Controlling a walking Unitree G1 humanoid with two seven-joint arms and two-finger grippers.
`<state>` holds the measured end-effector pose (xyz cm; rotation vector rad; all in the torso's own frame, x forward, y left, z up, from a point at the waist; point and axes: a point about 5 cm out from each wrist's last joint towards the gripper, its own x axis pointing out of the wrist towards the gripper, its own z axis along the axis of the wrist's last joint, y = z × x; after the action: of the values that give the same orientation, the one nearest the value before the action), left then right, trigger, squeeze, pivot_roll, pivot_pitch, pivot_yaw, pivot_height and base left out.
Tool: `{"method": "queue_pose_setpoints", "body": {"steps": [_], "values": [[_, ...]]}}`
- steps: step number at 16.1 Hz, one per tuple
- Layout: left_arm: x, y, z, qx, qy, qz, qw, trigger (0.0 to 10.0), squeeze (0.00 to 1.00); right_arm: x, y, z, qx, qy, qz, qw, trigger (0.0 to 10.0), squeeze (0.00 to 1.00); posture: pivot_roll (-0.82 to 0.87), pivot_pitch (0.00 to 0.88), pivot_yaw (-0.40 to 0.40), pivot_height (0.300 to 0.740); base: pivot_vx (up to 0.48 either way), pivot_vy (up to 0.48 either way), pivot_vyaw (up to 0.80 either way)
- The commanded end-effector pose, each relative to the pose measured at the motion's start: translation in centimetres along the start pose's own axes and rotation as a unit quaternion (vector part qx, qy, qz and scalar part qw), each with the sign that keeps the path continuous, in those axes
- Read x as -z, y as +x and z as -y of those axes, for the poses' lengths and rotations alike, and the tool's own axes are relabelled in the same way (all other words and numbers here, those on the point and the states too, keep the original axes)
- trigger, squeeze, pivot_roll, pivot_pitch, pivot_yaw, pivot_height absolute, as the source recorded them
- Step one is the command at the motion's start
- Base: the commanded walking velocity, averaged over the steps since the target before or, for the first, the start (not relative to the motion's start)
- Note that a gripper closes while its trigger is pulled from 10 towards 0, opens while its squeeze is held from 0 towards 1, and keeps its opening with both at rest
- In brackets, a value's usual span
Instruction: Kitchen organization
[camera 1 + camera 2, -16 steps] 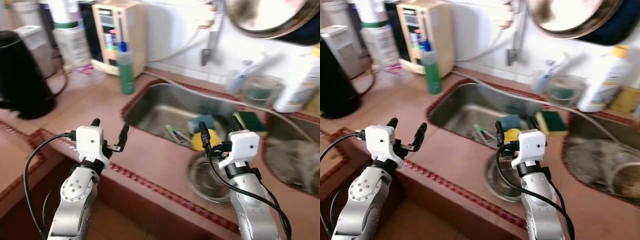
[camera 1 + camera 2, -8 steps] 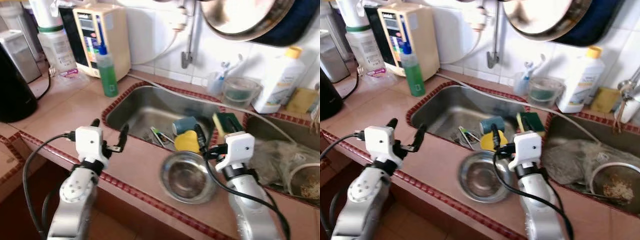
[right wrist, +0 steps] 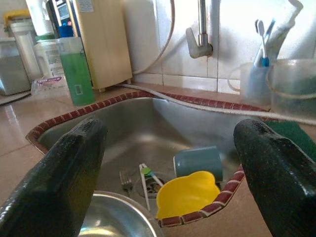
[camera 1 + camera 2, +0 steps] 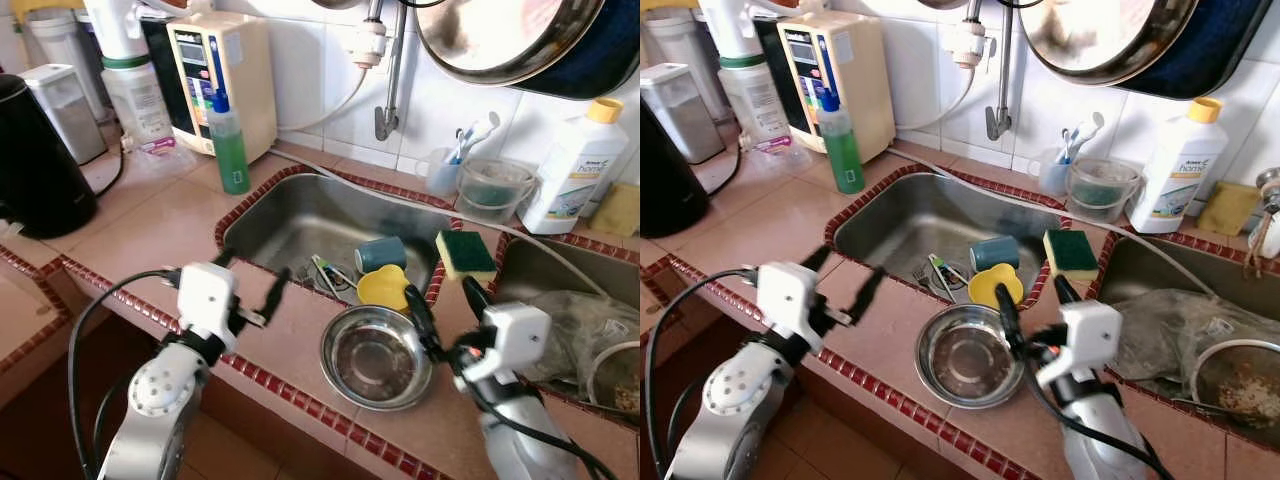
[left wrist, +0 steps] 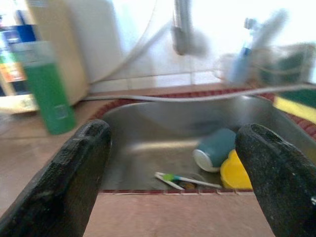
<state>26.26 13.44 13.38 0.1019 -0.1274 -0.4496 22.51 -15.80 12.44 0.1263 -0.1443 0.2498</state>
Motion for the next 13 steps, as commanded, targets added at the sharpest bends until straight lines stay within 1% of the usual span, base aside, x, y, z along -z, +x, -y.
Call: {"method": "queue_pose_setpoints", "body": {"steps": [1,2,3,5,6,7,9,10,12,13], "values": [[-0.8,-0.2,1.0,0.050,0.020,0.009,0.999,10.0,0.00,-0.7,-0.5,0.3,-0.002,0.004,0.003,1.000,10.0,0.00,-0.18,0.000,0.038,0.740,0.000,0.000,0.00],[-1.0,-0.2,1.5,0.071,0.017,0.012,0.997,10.0,0.00,-0.7,-0.8,0.4,-0.001,-0.002,-0.003,1.000,10.0,0.00,-0.18,0.000,0.039,0.740,0.000,0.000,0.00],[-1.4,-0.6,2.5,0.125,0.003,0.014,0.992,10.0,0.00,-0.7,-1.1,0.7,0.016,-0.010,-0.012,1.000,10.0,0.00,-0.19,0.000,0.040,0.740,0.000,0.000,0.00],[-1.8,-0.9,3.3,0.172,-0.006,0.008,0.985,10.0,0.00,-0.8,-1.5,0.9,0.019,0.023,-0.033,0.999,10.0,0.00,-0.19,0.013,0.044,0.740,0.000,0.000,0.00],[-1.9,-1.1,3.7,0.204,-0.006,-0.003,0.979,10.0,0.00,-0.6,-1.8,1.0,0.005,0.021,-0.061,0.998,10.0,0.00,-0.20,0.019,0.048,0.740,0.000,0.000,0.00],[-1.9,-1.2,3.9,0.219,-0.001,-0.010,0.976,10.0,0.00,-0.4,-1.9,1.1,-0.001,0.012,-0.079,0.997,10.0,0.00,-0.20,0.029,0.052,0.740,0.000,0.000,0.00],[-1.8,-1.4,4.0,0.240,0.018,-0.023,0.970,10.0,0.00,-0.2,-1.9,1.3,-0.003,0.020,-0.099,0.995,10.0,0.00,-0.20,0.035,0.055,0.740,0.000,0.000,0.00],[-1.9,-1.4,3.9,0.242,0.019,-0.027,0.970,10.0,0.00,-0.3,-1.8,1.3,-0.009,0.018,-0.108,0.994,10.0,0.00,-0.20,0.041,0.058,0.740,0.000,0.000,0.00],[-2.0,-1.3,3.6,0.242,0.019,-0.032,0.970,10.0,0.00,-0.1,-1.0,1.8,-0.013,0.002,-0.120,0.993,10.0,0.00,-0.19,0.045,0.058,0.740,0.000,0.000,0.00],[-2.0,-1.2,3.6,0.242,0.020,-0.032,0.969,10.0,0.00,0.0,-0.8,1.9,-0.014,0.006,-0.123,0.992,10.0,0.00,-0.20,0.051,0.062,0.740,0.000,0.000,0.00]]}}
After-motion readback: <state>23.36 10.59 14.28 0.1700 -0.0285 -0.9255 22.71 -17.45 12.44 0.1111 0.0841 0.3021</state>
